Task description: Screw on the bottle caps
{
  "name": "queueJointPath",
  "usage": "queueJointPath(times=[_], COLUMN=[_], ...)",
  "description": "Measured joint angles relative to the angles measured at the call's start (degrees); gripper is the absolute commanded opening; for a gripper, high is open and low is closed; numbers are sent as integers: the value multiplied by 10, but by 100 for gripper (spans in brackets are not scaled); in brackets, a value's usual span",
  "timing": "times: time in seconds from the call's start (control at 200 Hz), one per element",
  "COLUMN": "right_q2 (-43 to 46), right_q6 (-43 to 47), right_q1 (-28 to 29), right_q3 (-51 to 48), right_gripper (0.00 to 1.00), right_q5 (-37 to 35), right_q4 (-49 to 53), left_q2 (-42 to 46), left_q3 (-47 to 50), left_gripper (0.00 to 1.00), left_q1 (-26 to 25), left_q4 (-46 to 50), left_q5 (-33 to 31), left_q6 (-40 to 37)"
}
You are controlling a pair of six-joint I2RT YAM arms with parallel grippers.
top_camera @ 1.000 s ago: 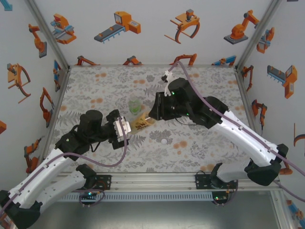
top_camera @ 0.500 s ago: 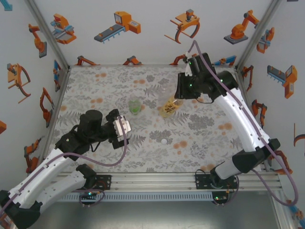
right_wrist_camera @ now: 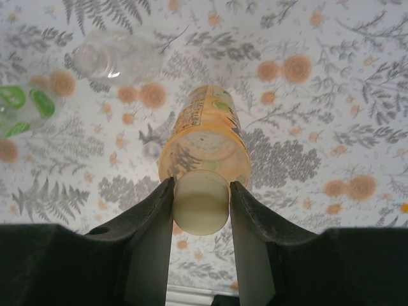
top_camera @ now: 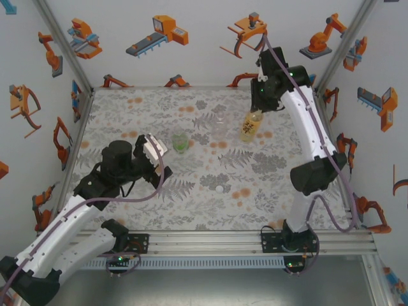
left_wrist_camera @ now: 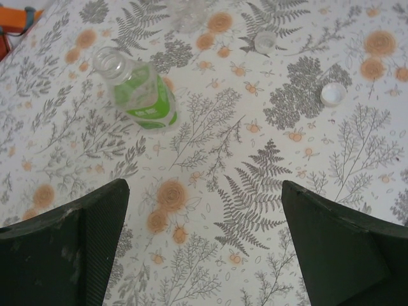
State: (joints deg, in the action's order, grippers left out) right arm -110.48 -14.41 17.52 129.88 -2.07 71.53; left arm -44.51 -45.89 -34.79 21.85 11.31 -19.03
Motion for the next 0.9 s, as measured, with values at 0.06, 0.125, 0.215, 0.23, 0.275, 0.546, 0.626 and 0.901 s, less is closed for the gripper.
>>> queueJointPath(times=[0.06, 0.125, 0.215, 0.23, 0.275, 0.546, 0.626, 0.901], right_q2=[-33, -71, -114, -122, -139, -172, -171, -151], right_q6=[6, 11, 19, 21, 25, 40, 40, 40], right_q1=[-11, -22, -34, -36, -40, -49, -49, -50], right_q3=[37, 81, 128, 135, 151, 168, 159, 108], right_gripper=[18, 18, 18, 18, 18, 18, 19, 29], right_q5=[1, 1, 0, 0, -2, -6, -6, -6], right_q4=[10, 25, 45, 49, 60, 91, 88, 62], left_q2=[-3, -3, -3, -3, -2, 11, 12, 12], left_q3=[-6, -10, -10, -10, -10, -9, -9, -9], left_gripper=[97, 97, 97, 97, 97, 97, 97, 97], left_q1=[7, 10, 11, 11, 11, 11, 11, 11], left_q4=[0, 0, 0, 0, 0, 0, 0, 0], left_q5=[3, 13, 31, 33, 37, 52, 54, 55], left_q6=[8, 9, 9, 9, 8, 2, 1, -3])
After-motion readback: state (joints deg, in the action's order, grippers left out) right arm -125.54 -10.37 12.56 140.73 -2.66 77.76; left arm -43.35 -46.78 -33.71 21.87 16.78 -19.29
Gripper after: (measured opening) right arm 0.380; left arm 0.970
